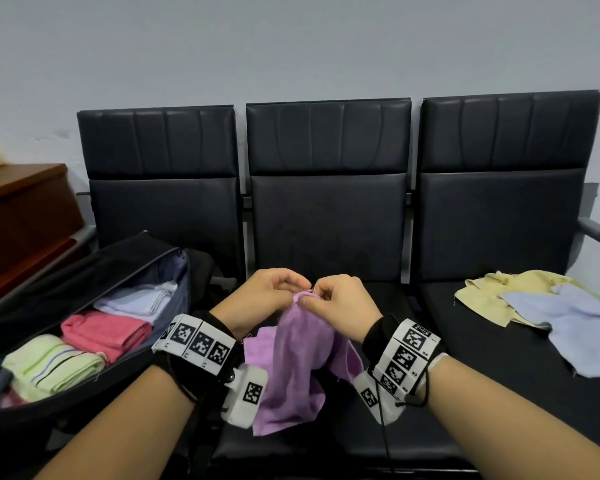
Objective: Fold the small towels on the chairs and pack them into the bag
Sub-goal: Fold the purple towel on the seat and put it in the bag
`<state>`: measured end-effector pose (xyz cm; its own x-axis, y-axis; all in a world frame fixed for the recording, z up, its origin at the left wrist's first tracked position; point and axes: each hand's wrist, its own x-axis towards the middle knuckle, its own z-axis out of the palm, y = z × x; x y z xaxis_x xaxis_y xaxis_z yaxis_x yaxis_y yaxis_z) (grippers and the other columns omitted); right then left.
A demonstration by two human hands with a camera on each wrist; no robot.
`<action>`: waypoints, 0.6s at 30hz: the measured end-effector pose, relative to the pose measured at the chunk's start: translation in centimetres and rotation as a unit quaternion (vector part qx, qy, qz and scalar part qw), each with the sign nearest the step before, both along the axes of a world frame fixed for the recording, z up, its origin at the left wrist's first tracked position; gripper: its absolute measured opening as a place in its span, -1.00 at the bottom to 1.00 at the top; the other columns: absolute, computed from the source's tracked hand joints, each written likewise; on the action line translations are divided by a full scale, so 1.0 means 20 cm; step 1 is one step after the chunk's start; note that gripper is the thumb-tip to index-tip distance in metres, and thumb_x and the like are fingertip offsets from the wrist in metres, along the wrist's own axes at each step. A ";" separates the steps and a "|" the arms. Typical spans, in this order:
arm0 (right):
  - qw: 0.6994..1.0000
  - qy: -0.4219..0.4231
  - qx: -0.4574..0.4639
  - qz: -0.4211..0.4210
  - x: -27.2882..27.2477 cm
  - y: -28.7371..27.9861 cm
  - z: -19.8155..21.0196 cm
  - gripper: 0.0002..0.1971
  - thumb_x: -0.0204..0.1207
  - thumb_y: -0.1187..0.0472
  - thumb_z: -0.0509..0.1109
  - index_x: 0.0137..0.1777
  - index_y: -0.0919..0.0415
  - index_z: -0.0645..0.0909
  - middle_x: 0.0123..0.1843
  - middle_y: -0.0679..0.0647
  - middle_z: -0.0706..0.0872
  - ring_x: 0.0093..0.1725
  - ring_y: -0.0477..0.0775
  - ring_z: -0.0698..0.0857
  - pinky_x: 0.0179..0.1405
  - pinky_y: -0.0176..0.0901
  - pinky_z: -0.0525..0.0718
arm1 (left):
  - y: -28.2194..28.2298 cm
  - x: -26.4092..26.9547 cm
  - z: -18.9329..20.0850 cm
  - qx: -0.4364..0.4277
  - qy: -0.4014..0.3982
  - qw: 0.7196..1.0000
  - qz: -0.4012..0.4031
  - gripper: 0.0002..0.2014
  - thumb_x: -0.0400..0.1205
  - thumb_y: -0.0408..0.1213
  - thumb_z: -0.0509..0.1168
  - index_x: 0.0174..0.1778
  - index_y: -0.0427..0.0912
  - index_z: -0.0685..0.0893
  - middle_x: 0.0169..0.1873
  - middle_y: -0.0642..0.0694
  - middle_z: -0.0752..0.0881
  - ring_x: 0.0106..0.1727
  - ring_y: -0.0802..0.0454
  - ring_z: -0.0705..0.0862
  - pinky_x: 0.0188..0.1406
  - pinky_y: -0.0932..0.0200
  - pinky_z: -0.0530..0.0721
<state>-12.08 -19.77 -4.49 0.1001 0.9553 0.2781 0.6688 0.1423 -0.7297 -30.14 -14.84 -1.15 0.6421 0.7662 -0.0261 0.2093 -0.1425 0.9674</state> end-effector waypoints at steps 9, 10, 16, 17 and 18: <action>0.999 -0.022 -0.013 0.034 -0.02 0.00 -0.01 -0.76 0.47 -0.08 0.52 -0.32 0.03 0.69 -0.41 -0.08 0.69 -0.39 -0.15 0.61 -0.34 -0.19 0.63 | 0.02 -0.02 -0.03 0.149 0.064 0.986 0.040 -0.83 0.54 -0.43 0.49 0.00 -0.12 0.78 -0.13 -0.06 0.86 -0.03 0.02 0.83 0.09 0.11 0.79; 0.999 -0.020 -0.016 0.041 -0.02 0.00 -0.01 -0.77 0.48 -0.06 0.52 -0.29 0.04 0.70 -0.39 -0.07 0.70 -0.39 -0.16 0.61 -0.34 -0.23 0.61 | 0.02 -0.01 -0.03 0.161 0.069 0.983 0.048 -0.82 0.53 -0.43 0.50 -0.02 -0.10 0.78 -0.14 -0.05 0.86 -0.05 0.04 0.83 0.05 0.13 0.79; 0.993 -0.031 -0.063 0.097 0.05 0.01 -0.07 -0.78 0.41 0.07 0.56 -0.39 -0.05 0.61 -0.36 -0.04 0.69 -0.37 -0.21 0.58 -0.34 -0.33 0.54 | 0.03 -0.01 -0.02 0.227 0.073 0.966 0.096 -0.74 0.46 -0.53 0.45 -0.15 -0.03 0.77 -0.24 0.05 0.82 -0.18 0.18 0.79 -0.16 0.32 0.71; 0.991 -0.049 -0.075 0.098 0.07 0.01 -0.09 -0.76 0.41 0.08 0.56 -0.40 0.00 0.58 -0.40 -0.06 0.65 -0.39 -0.20 0.56 -0.35 -0.31 0.51 | 0.04 -0.02 -0.01 0.237 0.063 0.964 0.103 -0.74 0.46 -0.54 0.44 -0.16 -0.03 0.76 -0.24 0.04 0.81 -0.19 0.18 0.78 -0.17 0.31 0.70; 0.989 -0.068 -0.087 0.094 0.09 0.01 -0.12 -0.74 0.41 0.09 0.55 -0.41 0.06 0.55 -0.43 -0.07 0.60 -0.41 -0.19 0.52 -0.36 -0.26 0.48 | 0.04 -0.02 0.01 0.247 0.053 0.961 0.113 -0.73 0.47 -0.54 0.43 -0.16 -0.03 0.76 -0.24 0.03 0.81 -0.18 0.17 0.78 -0.16 0.32 0.69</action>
<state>-10.38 -19.49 -6.79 -0.1106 0.9881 0.1067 0.7356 0.1536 -0.6598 -30.59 -13.97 -1.02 0.4720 0.8209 0.3215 0.3820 -0.5191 0.7646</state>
